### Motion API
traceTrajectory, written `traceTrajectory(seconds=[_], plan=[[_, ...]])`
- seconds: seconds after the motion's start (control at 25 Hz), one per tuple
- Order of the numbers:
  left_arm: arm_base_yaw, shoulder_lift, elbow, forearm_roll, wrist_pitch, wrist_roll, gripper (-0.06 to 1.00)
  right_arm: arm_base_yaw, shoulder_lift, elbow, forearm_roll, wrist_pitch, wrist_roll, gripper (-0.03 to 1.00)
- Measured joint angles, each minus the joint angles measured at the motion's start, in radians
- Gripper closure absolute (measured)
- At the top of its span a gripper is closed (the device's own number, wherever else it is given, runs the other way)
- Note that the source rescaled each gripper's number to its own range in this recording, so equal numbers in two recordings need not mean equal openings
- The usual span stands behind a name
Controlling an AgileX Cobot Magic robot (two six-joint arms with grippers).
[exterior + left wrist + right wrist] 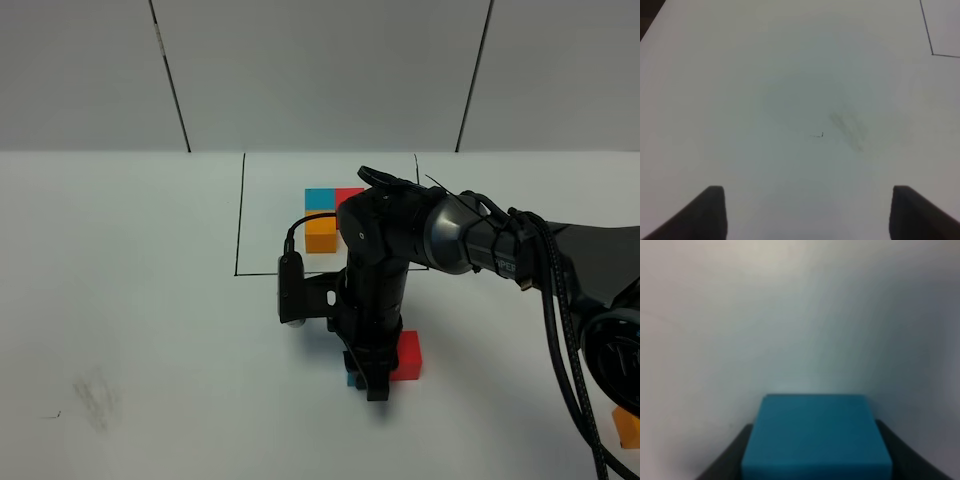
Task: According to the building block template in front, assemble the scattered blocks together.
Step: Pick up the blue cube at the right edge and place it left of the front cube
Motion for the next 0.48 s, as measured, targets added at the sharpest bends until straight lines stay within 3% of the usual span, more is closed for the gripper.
traceTrajectory(seconds=[0.12, 0.32, 0.48], plan=[[0.000, 0.000, 0.000, 0.000, 0.000, 0.001, 0.44, 0.000, -0.001, 0.000, 0.002, 0.002, -0.001, 0.72], [0.000, 0.000, 0.000, 0.000, 0.000, 0.001, 0.44, 0.000, -0.024, 0.000, 0.003, 0.001, 0.000, 0.37], [0.000, 0.000, 0.000, 0.000, 0.000, 0.001, 0.44, 0.000, -0.116, 0.000, -0.004, 0.002, 0.036, 0.19]])
